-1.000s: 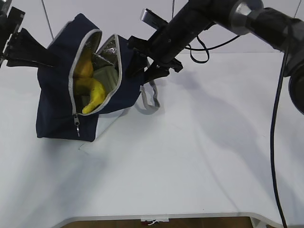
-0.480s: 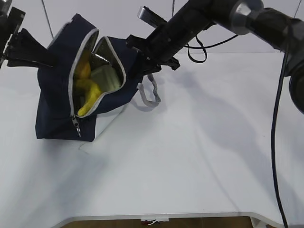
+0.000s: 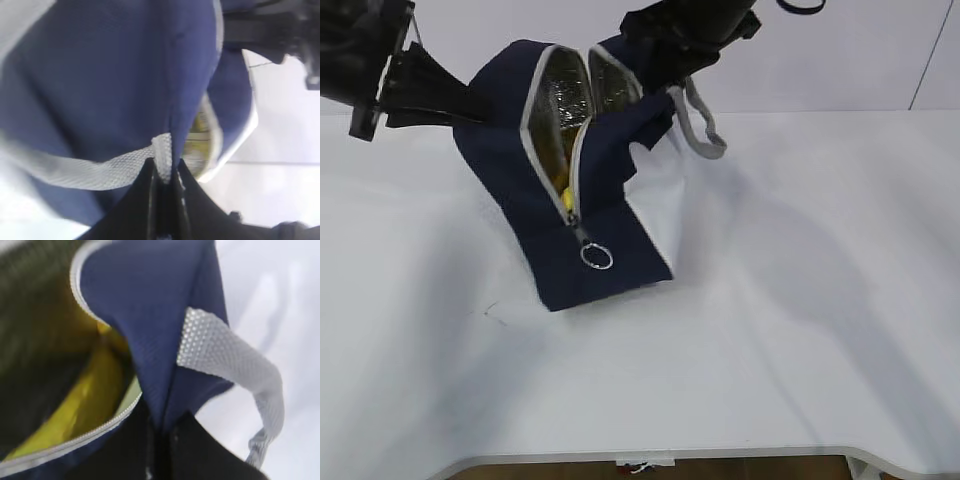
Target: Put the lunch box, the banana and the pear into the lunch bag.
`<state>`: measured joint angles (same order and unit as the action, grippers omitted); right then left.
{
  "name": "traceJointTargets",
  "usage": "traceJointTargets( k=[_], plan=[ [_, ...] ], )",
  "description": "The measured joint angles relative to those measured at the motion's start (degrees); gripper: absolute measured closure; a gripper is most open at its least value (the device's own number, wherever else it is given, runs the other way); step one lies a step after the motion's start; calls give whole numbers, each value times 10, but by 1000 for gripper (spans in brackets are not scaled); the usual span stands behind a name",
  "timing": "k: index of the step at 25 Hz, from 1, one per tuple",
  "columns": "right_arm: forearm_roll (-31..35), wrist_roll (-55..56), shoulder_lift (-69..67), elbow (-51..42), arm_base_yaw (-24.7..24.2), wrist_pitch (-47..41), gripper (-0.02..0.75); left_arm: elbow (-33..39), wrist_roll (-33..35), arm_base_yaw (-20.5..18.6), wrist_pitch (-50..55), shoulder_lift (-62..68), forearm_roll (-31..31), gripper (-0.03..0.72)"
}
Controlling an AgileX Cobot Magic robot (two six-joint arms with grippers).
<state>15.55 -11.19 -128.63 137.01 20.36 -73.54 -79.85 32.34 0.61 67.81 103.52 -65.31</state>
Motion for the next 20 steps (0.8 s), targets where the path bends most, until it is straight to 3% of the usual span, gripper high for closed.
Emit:
traceJointTargets(
  k=[4, 10, 20],
  plan=[
    [-8, 26, 29, -2, -2, -9, 724, 0, -2, 24, 0, 1, -37, 680],
    [-21, 38, 81, -61, -1, -8, 724, 0, -2, 70, -2, 1, -41, 680],
    [-66, 41, 120, -163, -1, -7, 724, 0, -2, 137, -93, 3, -3, 680]
  ],
)
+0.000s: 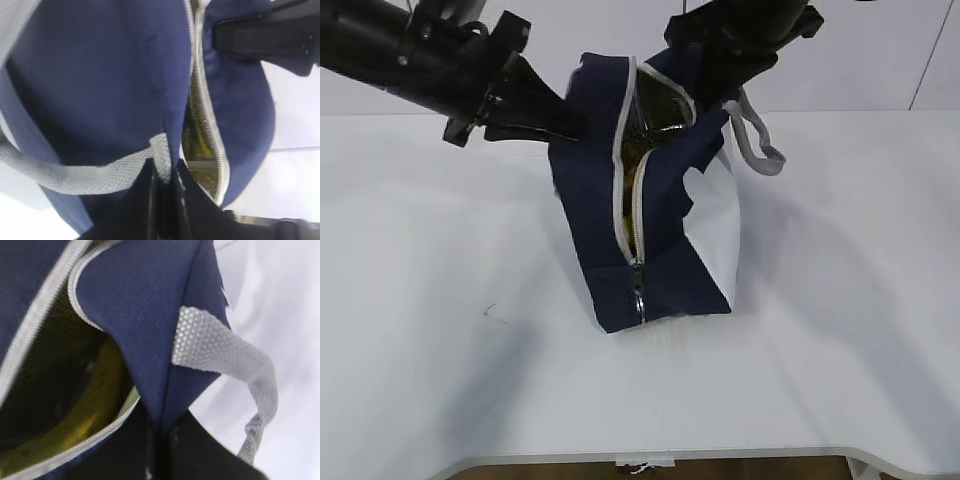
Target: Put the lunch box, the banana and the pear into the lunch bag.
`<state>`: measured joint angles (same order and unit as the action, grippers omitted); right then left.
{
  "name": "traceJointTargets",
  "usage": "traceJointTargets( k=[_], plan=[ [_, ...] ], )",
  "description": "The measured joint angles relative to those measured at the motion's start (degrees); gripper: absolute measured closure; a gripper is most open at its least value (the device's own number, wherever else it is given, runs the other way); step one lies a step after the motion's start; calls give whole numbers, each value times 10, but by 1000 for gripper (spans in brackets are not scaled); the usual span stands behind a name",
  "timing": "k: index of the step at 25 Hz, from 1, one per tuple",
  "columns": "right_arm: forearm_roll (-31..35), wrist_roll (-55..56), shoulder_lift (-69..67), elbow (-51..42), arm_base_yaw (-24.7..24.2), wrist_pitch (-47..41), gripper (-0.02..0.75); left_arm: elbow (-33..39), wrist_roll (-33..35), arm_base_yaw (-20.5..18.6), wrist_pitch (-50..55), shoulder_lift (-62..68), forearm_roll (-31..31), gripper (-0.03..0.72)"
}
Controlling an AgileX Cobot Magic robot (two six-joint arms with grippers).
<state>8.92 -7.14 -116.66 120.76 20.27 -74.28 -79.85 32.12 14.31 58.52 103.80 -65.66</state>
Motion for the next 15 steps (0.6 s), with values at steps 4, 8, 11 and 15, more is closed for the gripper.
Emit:
traceJointTargets(
  k=[4, 8, 11, 15],
  plan=[
    [-17, 0, 0, -5, -1, 1, 724, 0, 0, 34, -48, 0, 12, 680],
    [-34, 0, 0, -5, -1, 8, 724, 0, 1, 50, -87, 0, 13, 680],
    [-41, 0, 0, -5, -1, 8, 724, 0, 1, 54, -101, 3, 13, 680],
    [-42, 30, -6, -5, -1, 9, 720, 0, 1, 54, -104, 27, -4, 680]
  ],
)
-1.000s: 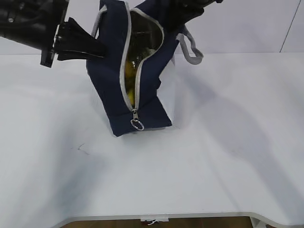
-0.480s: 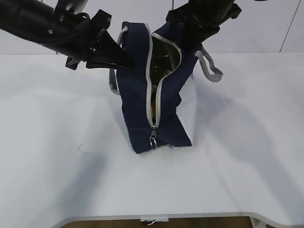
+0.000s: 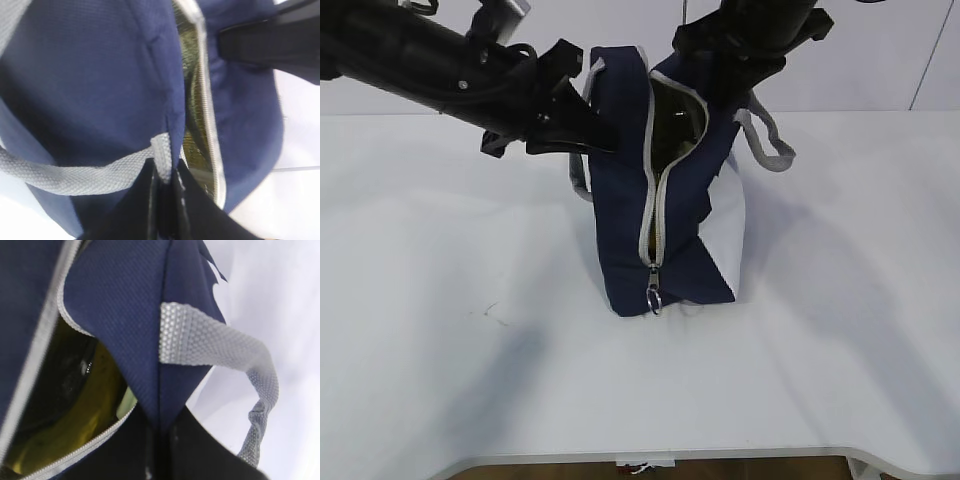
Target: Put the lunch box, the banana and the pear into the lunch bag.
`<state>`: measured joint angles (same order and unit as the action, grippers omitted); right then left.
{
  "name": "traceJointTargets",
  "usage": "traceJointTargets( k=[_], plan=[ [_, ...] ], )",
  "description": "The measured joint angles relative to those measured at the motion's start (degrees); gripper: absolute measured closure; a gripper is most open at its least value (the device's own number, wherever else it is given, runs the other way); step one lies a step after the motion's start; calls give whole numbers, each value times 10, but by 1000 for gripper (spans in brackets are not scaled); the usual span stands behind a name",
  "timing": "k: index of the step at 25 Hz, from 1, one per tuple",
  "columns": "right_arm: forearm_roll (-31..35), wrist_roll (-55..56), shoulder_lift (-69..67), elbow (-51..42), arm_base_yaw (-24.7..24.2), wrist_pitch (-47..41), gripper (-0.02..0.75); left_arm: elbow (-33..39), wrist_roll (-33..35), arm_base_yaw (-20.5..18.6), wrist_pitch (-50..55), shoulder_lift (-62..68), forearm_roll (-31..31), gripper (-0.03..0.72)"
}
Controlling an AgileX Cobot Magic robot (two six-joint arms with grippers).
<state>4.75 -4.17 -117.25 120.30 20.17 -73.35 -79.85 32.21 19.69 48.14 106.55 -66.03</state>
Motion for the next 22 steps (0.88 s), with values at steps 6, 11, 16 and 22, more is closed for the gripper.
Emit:
traceJointTargets(
  k=[6, 11, 16, 22],
  plan=[
    [0, 42, -9, 0, 0, 8, 547, 0, 0, 1, 3, 25, -19, 680],
    [0, 63, -10, 0, 0, 8, 344, 0, 0, 1, 20, 26, -33, 610],
    [23, 68, -3, 0, 0, 9, 311, -1, 0, 1, 48, 26, -35, 479],
    [32, 69, 34, 0, 0, 9, 310, -1, 0, -8, 84, 4, -21, 441]
  ],
)
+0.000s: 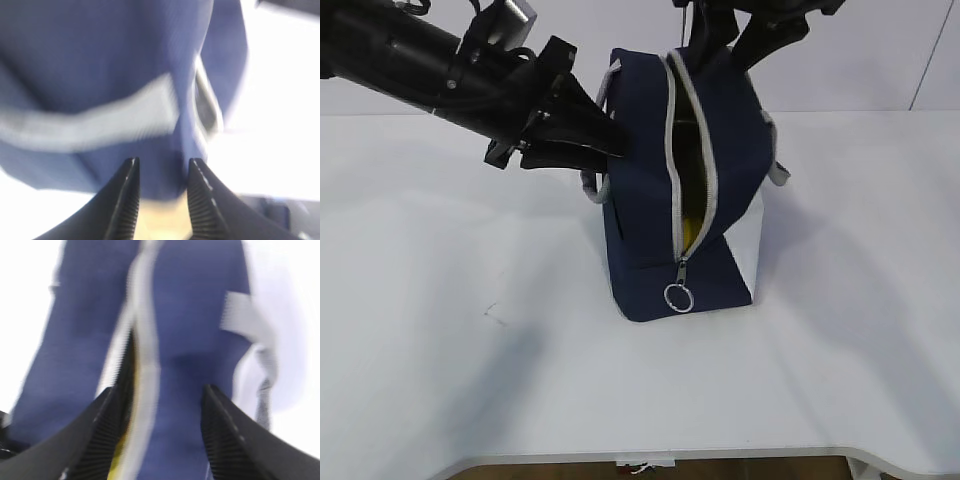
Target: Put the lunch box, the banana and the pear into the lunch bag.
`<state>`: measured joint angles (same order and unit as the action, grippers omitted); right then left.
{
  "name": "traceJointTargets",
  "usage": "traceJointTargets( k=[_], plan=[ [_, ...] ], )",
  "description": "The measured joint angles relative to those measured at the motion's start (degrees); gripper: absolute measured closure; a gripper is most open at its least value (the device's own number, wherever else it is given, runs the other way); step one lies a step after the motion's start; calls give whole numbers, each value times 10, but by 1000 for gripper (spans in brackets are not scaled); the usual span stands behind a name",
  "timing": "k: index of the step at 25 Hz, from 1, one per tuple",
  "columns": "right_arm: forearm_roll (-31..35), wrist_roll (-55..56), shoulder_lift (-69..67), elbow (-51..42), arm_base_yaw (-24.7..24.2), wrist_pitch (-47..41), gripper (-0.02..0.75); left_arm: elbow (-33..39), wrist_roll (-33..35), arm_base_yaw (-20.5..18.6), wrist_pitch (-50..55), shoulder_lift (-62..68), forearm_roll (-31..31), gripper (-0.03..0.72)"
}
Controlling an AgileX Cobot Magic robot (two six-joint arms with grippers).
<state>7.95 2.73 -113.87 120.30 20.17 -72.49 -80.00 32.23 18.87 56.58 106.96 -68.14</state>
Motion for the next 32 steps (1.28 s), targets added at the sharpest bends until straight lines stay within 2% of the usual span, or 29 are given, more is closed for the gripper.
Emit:
traceJointTargets(
  k=[8, 15, 18, 21, 24, 30, 32],
  plan=[
    [3, 0, 25, 0, 0, 0, 310, 0, -2, -21, 107, -1, 30, 439],
    [3, 0, 54, 0, 0, 0, 309, 0, -46, -23, 114, -17, 111, 439],
    [3, -1, 80, 0, 0, 0, 309, 0, -109, -23, 117, -39, 200, 439],
    [3, -2, 113, -21, 0, 0, 309, 0, -183, -18, 125, -69, 327, 439],
    [3, -5, 146, -57, 0, 0, 309, 0, -238, -11, 129, -101, 424, 439],
    [6, -19, 206, -138, 0, 0, 310, 0, -273, 8, 133, -153, 523, 439],
    [13, -23, 229, -163, 0, 0, 310, 0, -276, 13, 136, -167, 533, 439]
  ],
)
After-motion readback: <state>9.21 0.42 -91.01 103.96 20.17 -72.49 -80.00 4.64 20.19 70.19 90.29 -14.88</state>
